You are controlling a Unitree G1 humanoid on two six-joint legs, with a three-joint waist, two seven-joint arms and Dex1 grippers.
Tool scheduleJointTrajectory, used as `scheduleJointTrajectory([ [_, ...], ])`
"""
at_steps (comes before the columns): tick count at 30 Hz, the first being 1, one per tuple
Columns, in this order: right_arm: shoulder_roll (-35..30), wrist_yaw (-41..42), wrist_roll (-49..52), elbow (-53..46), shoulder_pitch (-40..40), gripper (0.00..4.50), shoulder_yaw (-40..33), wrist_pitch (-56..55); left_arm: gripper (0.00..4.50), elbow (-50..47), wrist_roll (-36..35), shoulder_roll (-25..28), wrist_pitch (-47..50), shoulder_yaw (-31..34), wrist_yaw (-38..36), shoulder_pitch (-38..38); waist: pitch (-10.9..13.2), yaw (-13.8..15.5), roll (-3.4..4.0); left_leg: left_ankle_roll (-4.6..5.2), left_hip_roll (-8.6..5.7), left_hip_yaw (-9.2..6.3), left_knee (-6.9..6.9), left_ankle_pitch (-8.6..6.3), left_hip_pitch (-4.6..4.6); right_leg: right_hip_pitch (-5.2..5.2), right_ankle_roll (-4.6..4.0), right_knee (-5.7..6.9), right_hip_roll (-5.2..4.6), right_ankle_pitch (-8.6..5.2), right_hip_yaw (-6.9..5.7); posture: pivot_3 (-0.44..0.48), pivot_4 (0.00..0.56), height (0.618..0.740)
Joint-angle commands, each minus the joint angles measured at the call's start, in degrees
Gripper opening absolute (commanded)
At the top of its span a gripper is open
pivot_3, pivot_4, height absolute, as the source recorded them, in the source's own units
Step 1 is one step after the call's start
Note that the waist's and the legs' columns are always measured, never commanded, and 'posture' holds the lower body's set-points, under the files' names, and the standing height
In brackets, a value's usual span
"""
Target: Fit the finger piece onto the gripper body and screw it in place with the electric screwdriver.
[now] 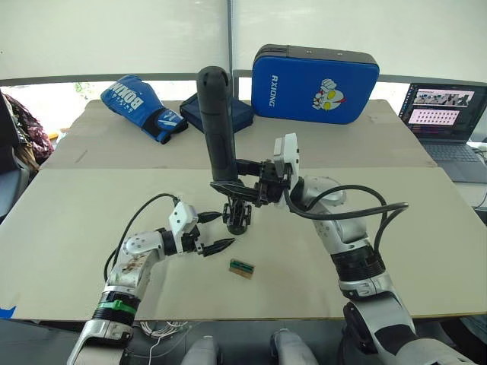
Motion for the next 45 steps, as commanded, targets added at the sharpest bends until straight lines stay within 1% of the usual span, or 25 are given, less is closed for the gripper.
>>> scheduleJointTrajectory([
  [1,0.18,-0.19,0.70,-1.44,-1.68,1.93,-0.84,-1.02,4.50,3.20,1.30,-1.61,-2.90,-0.80,0.33,-2.45,0.00,0.00,0.00,0.00,0.00,0.00,0.00,0.00,-0.01,0.00,0.00,0.00,0.00,0.00,0.00,0.000,0.150,0.740],
  [7,0.13,-0.33,0.69,-1.74,-1.58,1.93,-0.77,-0.94,4.50,8.68,2.86,-3.60,-5.84,-1.14,0.75,-5.19,0.00,-0.03,0.00,0.00,0.00,0.00,0.00,0.00,0.00,0.00,0.00,0.00,0.00,0.00,0.00,0.000,0.150,0.740],
  [15,0.14,-0.53,0.67,-1.94,-1.48,1.93,-0.70,-0.93,4.50,13.42,2.85,-4.44,-7.57,-0.63,0.50,-7.78,0.00,-0.03,0.00,0.00,-0.01,0.00,0.01,0.00,-0.01,0.01,0.01,0.01,0.00,0.00,0.00,0.000,0.150,0.740],
  [24,-0.09,-0.57,0.61,-2.23,-1.21,1.93,-0.61,-0.78,4.50,14.29,2.10,-5.36,-7.07,-1.04,-2.58,-8.26,0.00,-0.01,0.00,0.00,-0.01,0.00,0.01,0.00,0.00,0.01,0.01,0.01,0.00,0.00,0.00,0.000,0.150,0.740],
  [32,-0.27,-0.66,0.58,-2.70,-0.85,1.93,-0.46,-0.56,4.50,14.44,3.05,-6.18,-7.60,-1.30,-2.15,-7.97,0.00,0.00,-0.01,0.00,-0.01,0.00,0.02,0.00,0.00,0.01,0.01,0.02,0.00,0.00,0.00,0.000,0.150,0.740],
  [35,-0.34,-0.67,0.61,-2.80,-0.77,1.93,-0.41,-0.49,3.62,14.88,3.62,-6.04,-7.76,-1.24,-1.28,-8.10,0.00,0.01,-0.01,0.00,-0.01,0.00,0.02,0.00,0.00,0.02,0.01,0.02,0.00,0.00,0.00,0.000,0.150,0.740],
  [36,-0.34,-0.70,0.63,-2.82,-0.76,1.93,-0.41,-0.46,3.22,14.98,3.72,-6.02,-7.75,-1.24,-1.15,-8.13,0.00,0.00,-0.01,0.00,-0.01,0.00,0.02,0.00,0.00,0.02,0.01,0.02,0.00,0.00,0.00,0.000,0.150,0.740],
  [45,-0.41,-0.97,0.70,-3.14,-0.58,1.93,-0.13,-0.35,3.22,14.25,4.11,-6.14,-7.21,-1.54,-1.53,-7.89,-0.01,-0.01,-0.01,0.00,-0.01,0.00,0.02,0.00,0.03,0.05,0.01,0.02,0.00,0.00,0.00,0.000,0.150,0.740],
])
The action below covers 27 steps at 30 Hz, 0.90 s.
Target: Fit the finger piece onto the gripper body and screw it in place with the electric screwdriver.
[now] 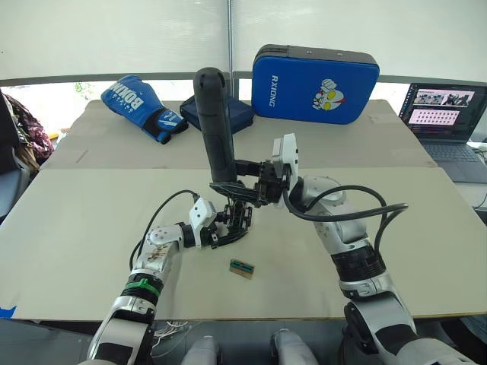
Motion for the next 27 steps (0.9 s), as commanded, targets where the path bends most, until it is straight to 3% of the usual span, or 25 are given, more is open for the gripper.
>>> scheduleJointTrajectory([
  [1,-0.01,-0.35,0.72,-2.65,-0.60,1.93,-0.65,-0.34,3.22,-0.44,0.34,-0.41,-0.03,-0.65,-0.36,0.16,0.00,0.01,0.00,0.00,0.00,0.00,0.00,0.00,0.00,0.00,0.00,0.00,0.00,0.00,0.00,0.000,0.150,0.740],
  [5,0.00,-0.43,0.56,-2.40,-0.50,1.93,-0.47,-0.35,3.22,-0.71,0.34,-0.56,0.30,-0.75,-0.45,0.32,0.00,0.02,0.00,0.00,0.00,0.00,0.00,0.00,0.00,0.01,0.00,0.00,0.00,0.00,0.00,0.000,0.150,0.740],
  [8,0.05,-0.47,0.46,-2.19,-0.45,1.93,-0.31,-0.42,2.43,-0.80,0.62,-0.61,0.56,-0.78,-0.10,0.46,0.00,0.04,0.00,0.00,0.00,0.00,0.00,0.00,0.01,0.01,0.00,0.00,0.00,0.00,0.00,0.000,0.150,0.740],
  [27,-0.52,-1.78,-3.02,0.97,1.70,1.93,2.39,-0.11,2.43,-2.21,0.82,-0.91,0.97,-0.94,1.55,1.05,-0.04,0.22,-0.01,0.00,0.00,0.00,0.01,0.00,0.15,0.16,0.00,-0.01,0.00,0.00,0.00,0.000,0.150,0.740],
])
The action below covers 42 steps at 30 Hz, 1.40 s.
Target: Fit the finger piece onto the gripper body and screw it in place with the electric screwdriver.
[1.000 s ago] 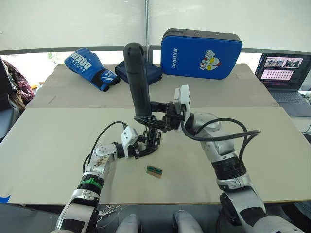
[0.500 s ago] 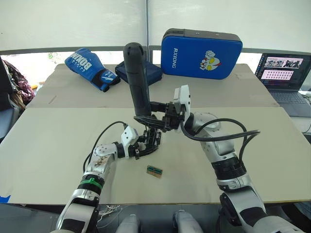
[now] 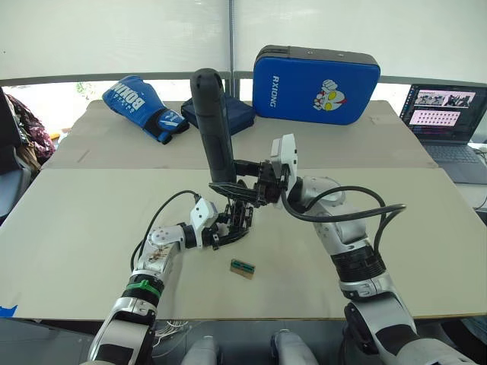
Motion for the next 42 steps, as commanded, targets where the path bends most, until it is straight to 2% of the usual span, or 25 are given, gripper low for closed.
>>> scheduleJointTrajectory([
  [1,-0.37,-0.50,-2.21,1.29,1.35,1.93,1.52,0.17,2.43,-1.07,0.12,-0.50,0.48,-0.56,0.05,0.49,-0.03,0.02,-0.01,0.00,0.00,0.00,0.00,0.00,0.03,0.03,0.00,0.00,0.00,0.00,0.00,0.000,0.150,0.740],
  [28,-2.58,-1.93,-3.57,3.68,3.95,1.93,2.68,1.61,2.43,-0.81,0.09,-0.24,-0.09,-0.41,0.08,0.68,-0.36,0.04,-0.02,0.00,0.00,0.00,-0.01,0.00,0.23,0.20,0.01,0.00,0.01,-0.01,0.00,0.000,0.150,0.740],
  [38,-3.00,-0.75,-2.51,2.22,2.03,1.93,2.43,1.86,2.43,-0.54,0.19,-0.38,-0.36,-0.44,0.20,0.68,-0.35,0.04,-0.02,0.00,0.01,0.00,-0.01,0.00,0.23,0.19,0.01,0.00,0.01,-0.01,0.00,0.000,0.150,0.740],
  [42,-2.11,0.34,1.84,-1.69,-2.29,1.93,-0.72,1.75,2.43,-0.80,0.57,-0.26,-0.25,-0.62,0.62,1.08,-0.35,0.05,-0.03,0.00,0.00,0.00,-0.01,0.00,0.19,0.17,0.01,0.00,0.01,-0.01,0.00,0.000,0.150,0.740],
])
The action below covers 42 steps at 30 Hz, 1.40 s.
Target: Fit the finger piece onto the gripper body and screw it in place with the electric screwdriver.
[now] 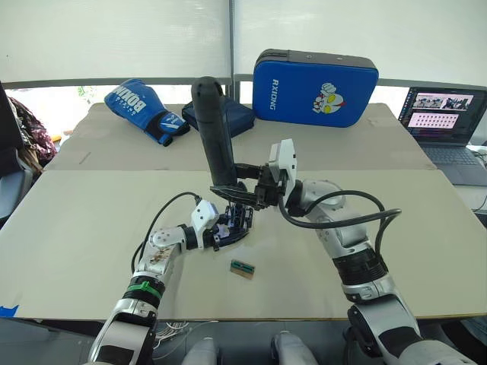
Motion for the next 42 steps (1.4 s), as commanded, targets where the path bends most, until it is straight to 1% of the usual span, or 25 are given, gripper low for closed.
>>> scheduleJointTrajectory([
  [1,-0.76,1.55,3.43,-2.92,-3.26,1.93,-2.71,1.77,2.43,-0.77,0.34,0.06,-0.09,-0.47,-0.18,0.68,0.01,0.02,0.00,0.00,0.00,-0.01,0.00,0.00,-0.04,-0.03,0.00,0.01,0.00,0.00,0.00,0.000,0.150,0.740],
  [3,-1.02,2.54,5.45,-4.46,-5.03,1.93,-4.13,1.93,2.43,-0.51,0.81,0.20,-0.03,-0.52,0.46,0.74,0.02,0.05,-0.01,0.00,0.00,-0.01,0.00,0.00,-0.16,-0.14,0.00,0.00,0.00,0.00,0.00,0.000,0.150,0.740],
  [7,-1.56,4.22,6.95,-4.30,-7.09,1.93,-5.79,1.18,2.43,-0.01,1.09,0.16,-0.19,-0.50,1.09,0.72,0.03,0.04,-0.01,0.00,-0.01,-0.02,0.00,0.00,-0.25,-0.20,0.00,-0.02,-0.01,0.00,-0.01,0.000,0.150,0.740],
  [12,-2.15,6.29,7.84,-4.15,-7.11,1.93,-6.97,0.51,2.43,0.63,1.21,-0.32,-0.50,-0.62,1.47,0.35,0.03,0.05,-0.01,0.00,0.00,-0.03,0.01,0.00,-0.21,-0.16,0.00,-0.02,-0.01,0.00,-0.02,0.000,0.150,0.740],
  [16,-2.32,7.26,10.85,-7.20,-7.01,1.93,-8.78,1.30,2.43,0.60,0.39,-0.42,0.16,-0.46,0.52,0.32,0.03,0.17,-0.01,0.00,0.00,-0.02,0.01,0.00,-0.23,-0.17,0.00,-0.02,-0.01,0.00,-0.02,0.000,0.150,0.740],
  [18,-3.19,8.43,12.52,-9.55,-6.86,1.93,-9.37,1.68,3.44,0.38,0.08,-0.37,0.24,-0.09,0.64,0.57,0.03,0.22,-0.01,0.00,-0.01,-0.03,0.01,0.00,-0.25,-0.18,0.00,-0.03,-0.02,0.00,-0.02,0.000,0.150,0.740],
  [19,-3.66,8.32,13.37,-10.81,-6.83,1.93,-9.84,2.42,3.76,0.26,-0.01,-0.19,0.02,0.13,0.69,0.75,0.03,0.23,-0.01,0.00,-0.01,-0.03,0.01,0.00,-0.26,-0.18,0.00,-0.04,-0.02,0.00,-0.02,0.000,0.150,0.740],
  [20,-4.20,8.08,14.20,-11.99,-6.77,1.93,-10.25,3.10,4.20,0.09,-0.08,0.07,-0.24,0.29,0.62,0.95,0.03,0.21,-0.01,0.00,-0.01,-0.04,0.01,0.00,-0.26,-0.19,0.00,-0.04,-0.02,0.00,-0.02,0.000,0.150,0.740],
  [21,-4.95,7.64,15.21,-13.29,-6.67,1.93,-10.80,4.19,4.45,-0.11,-0.12,0.39,-0.51,0.56,0.72,1.17,0.03,0.19,-0.01,0.00,0.00,-0.04,0.01,0.00,-0.26,-0.19,0.00,-0.04,-0.02,0.00,-0.02,0.000,0.150,0.740],
  [24,-6.63,6.80,17.13,-15.84,-6.18,1.93,-11.74,6.06,4.45,-0.70,-0.43,1.19,-0.60,1.08,0.42,1.79,0.03,0.06,-0.01,0.00,0.01,-0.05,0.01,0.00,-0.23,-0.18,0.00,-0.03,-0.01,0.00,-0.02,0.000,0.150,0.740],
  [26,-9.38,6.20,18.49,-18.23,-5.04,1.93,-13.68,7.74,4.45,-2.54,-1.48,3.28,-0.26,2.07,-1.14,3.36,0.03,-0.26,-0.01,0.00,0.03,-0.05,-0.01,0.00,-0.21,-0.19,0.00,-0.02,0.00,0.00,-0.02,0.000,0.150,0.740],
  [29,-14.43,5.53,20.12,-20.93,-2.00,1.93,-17.08,10.03,4.45,-5.69,-3.78,7.19,0.90,4.05,-3.77,6.14,0.03,-0.47,-0.01,0.01,0.06,-0.06,-0.11,0.00,-0.23,-0.22,-0.01,-0.06,0.02,0.00,-0.02,0.000,0.150,0.740],
  [31,-18.55,5.93,20.39,-21.86,1.47,1.93,-19.68,10.72,4.45,-8.27,-6.93,10.92,3.23,5.59,-8.17,8.60,0.04,-0.49,-0.02,0.01,0.06,-0.10,-0.18,0.00,-0.22,-0.26,-0.01,-0.09,-0.01,0.00,0.03,0.000,0.150,0.740],
  [33,-22.22,7.13,20.17,-22.55,5.33,1.93,-21.79,10.43,4.45,-8.85,-7.82,14.64,3.43,6.73,-11.12,10.43,0.06,-0.36,-0.01,0.01,0.06,-0.07,-0.24,0.00,-0.19,-0.26,-0.01,-0.10,-0.02,0.00,0.05,0.000,0.150,0.740],
  [35,-25.24,7.50,20.36,-23.53,10.64,1.93,-25.04,9.92,4.45,-8.16,-9.30,18.48,2.10,9.11,-14.37,12.25,0.08,-0.26,0.00,0.01,0.06,0.03,-0.26,0.00,-0.19,-0.26,-0.01,-0.13,-0.01,-0.02,0.05,0.000,0.150,0.740],
  [37,-27.89,8.39,19.70,-24.76,16.80,1.93,-28.57,8.51,4.45,-7.76,-11.71,22.05,-0.20,11.79,-19.43,14.56,0.12,-0.13,0.00,0.01,0.08,0.04,-0.27,0.00,-0.21,-0.24,0.00,-0.18,0.00,-0.02,0.02,0.000,0.150,0.740],
  [42,-30.88,9.95,18.95,-27.67,30.02,1.93,-35.70,5.27,4.45,-7.84,-15.74,27.71,-2.21,16.93,-27.42,18.80,0.23,0.15,0.04,0.00,0.08,0.12,-0.27,0.00,-0.26,-0.24,0.02,-0.24,-0.08,-0.04,0.04,0.000,0.150,0.740],
])
